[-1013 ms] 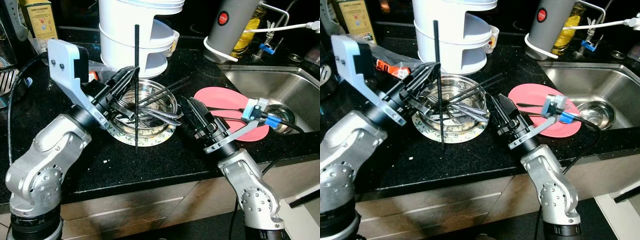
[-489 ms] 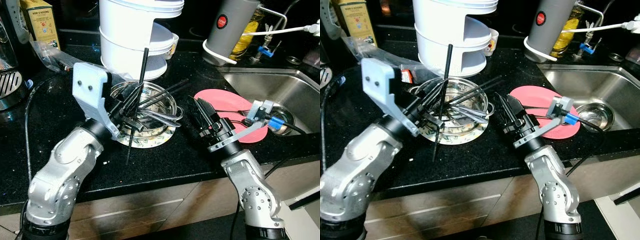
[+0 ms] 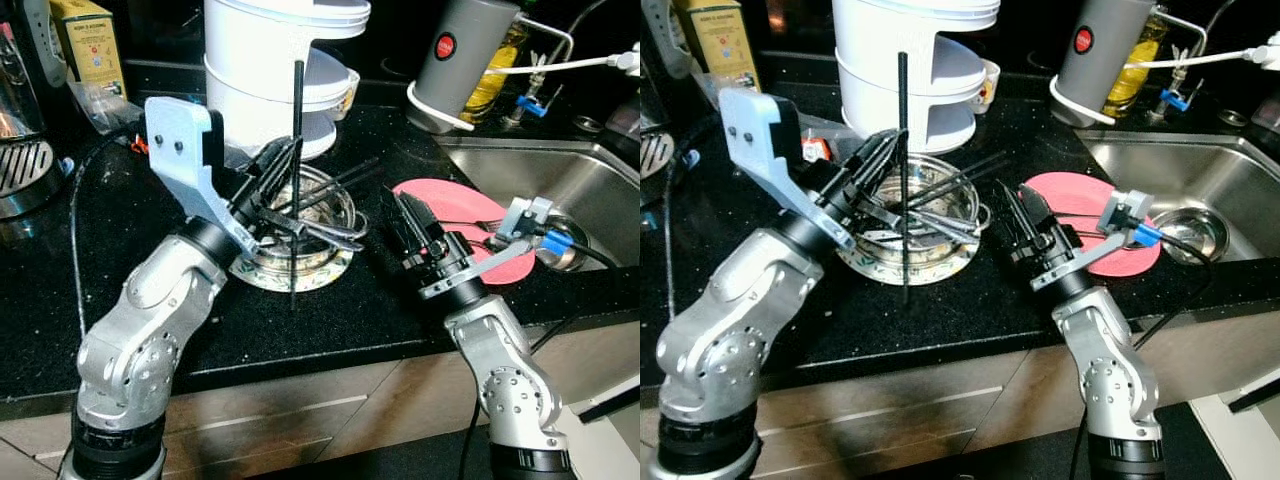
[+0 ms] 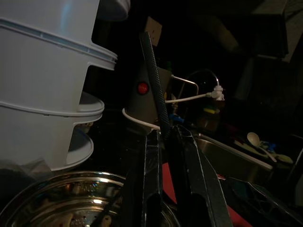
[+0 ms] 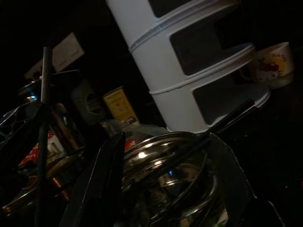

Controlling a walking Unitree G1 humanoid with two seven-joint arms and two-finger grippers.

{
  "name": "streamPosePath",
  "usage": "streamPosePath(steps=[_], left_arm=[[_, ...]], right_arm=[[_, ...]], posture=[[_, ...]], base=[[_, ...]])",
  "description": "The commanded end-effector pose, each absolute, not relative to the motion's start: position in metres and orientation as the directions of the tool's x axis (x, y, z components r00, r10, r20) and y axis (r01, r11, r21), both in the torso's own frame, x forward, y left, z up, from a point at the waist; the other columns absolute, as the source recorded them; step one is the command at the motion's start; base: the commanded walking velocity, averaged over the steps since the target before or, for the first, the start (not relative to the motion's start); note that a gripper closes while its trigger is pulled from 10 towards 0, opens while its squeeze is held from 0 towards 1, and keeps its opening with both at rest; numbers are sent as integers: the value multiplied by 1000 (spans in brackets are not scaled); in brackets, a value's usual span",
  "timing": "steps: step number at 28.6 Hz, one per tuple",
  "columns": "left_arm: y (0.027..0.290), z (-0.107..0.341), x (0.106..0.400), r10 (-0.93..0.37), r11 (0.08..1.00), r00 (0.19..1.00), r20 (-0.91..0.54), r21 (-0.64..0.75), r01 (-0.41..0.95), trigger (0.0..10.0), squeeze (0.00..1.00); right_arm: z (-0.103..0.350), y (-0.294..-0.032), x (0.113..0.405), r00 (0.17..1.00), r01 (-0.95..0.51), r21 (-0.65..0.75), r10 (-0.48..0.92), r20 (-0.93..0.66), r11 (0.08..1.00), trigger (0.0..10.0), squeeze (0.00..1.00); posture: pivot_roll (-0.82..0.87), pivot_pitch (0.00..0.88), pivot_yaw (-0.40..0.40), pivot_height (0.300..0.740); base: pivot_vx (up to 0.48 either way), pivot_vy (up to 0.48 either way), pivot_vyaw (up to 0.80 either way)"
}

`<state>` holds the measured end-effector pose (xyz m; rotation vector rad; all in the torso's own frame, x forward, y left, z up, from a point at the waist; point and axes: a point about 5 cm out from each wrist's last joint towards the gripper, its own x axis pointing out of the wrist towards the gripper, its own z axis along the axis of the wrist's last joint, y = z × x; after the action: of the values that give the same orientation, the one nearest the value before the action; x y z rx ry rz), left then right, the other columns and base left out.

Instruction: Kitchen organization

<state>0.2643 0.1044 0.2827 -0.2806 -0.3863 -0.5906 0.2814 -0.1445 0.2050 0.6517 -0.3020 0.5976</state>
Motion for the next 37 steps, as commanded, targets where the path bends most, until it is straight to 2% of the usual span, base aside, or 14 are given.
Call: streamPosePath(steps=[1,20,31,37], left_arm=[[101,286,262,-499,781,745,442,-144,608,10000,0],[99,284,268,-505,773,751,426,-164,613,10000,0],[108,274,271,-503,773,746,436,-159,615,10000,0],[104,272,273,-514,758,737,439,-171,630,10000,0]], right_arm=[[203,-148,283,801,-592,475,412,434,652,10000,0],[199,-148,283,805,-588,467,419,420,661,10000,0],[194,-146,283,813,-578,470,421,402,667,10000,0],[192,-146,283,816,-573,471,418,398,670,10000,0]], posture=[[178,17,-178,740],[173,7,-176,740],[169,8,-171,740],[167,1,-179,740]], base=[[-255,0,0],[-254,0,0],[0,0,0],[0,-371,0]])
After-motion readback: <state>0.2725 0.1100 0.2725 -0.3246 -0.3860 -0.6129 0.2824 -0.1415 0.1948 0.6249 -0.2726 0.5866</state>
